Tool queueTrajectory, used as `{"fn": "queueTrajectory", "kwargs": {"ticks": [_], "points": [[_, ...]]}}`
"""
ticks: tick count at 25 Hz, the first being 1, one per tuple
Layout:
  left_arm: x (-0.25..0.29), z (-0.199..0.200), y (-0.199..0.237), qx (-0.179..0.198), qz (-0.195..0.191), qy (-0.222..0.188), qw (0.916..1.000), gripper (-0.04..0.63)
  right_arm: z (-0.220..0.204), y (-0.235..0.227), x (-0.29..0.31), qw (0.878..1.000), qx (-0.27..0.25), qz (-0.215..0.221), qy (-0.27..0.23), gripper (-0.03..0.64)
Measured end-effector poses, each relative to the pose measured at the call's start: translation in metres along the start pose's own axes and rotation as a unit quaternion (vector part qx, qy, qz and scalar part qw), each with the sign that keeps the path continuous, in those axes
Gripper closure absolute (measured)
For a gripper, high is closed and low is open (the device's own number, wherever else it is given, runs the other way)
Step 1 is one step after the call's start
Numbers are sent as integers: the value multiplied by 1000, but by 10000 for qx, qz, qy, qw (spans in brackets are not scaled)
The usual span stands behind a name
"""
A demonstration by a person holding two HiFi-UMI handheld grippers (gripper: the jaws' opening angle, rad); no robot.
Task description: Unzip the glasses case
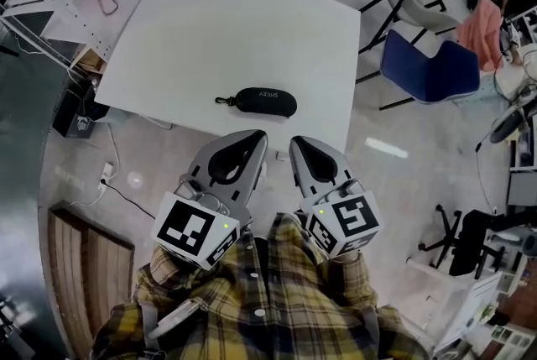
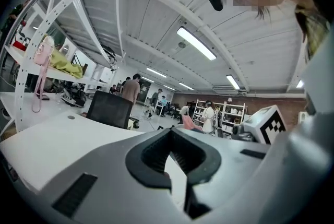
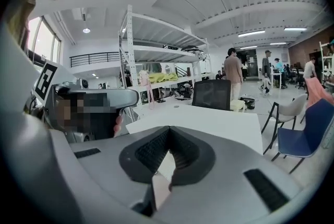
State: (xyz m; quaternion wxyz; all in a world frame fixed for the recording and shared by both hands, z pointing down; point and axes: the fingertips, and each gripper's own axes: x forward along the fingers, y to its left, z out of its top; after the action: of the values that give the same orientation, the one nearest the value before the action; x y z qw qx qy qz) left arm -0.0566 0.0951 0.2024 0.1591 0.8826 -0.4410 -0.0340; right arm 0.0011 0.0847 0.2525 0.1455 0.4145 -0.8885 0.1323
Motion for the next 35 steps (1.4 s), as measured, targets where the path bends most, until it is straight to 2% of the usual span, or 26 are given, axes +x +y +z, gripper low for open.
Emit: {"fn": "queueTrajectory", "kwargs": {"ticks": [9, 14, 27, 31, 35], "points": [[102, 25, 42, 132, 145, 145, 9997, 591, 37, -91, 55, 9998, 27, 148, 87, 618], [137, 27, 53, 168, 188, 258, 9993, 591, 48, -127, 72, 9997, 4, 212, 88, 618], [165, 11, 72, 385, -155, 927, 9948, 591, 41, -140, 88, 9989, 420, -23, 224, 618], [169, -8, 81, 624, -272, 1282, 9894, 590, 28, -142, 91, 9980, 529, -91, 328, 618], [174, -31, 85, 1004, -476, 1730, 9786, 589, 10, -146, 90, 9965, 669, -150, 487, 618]]}}
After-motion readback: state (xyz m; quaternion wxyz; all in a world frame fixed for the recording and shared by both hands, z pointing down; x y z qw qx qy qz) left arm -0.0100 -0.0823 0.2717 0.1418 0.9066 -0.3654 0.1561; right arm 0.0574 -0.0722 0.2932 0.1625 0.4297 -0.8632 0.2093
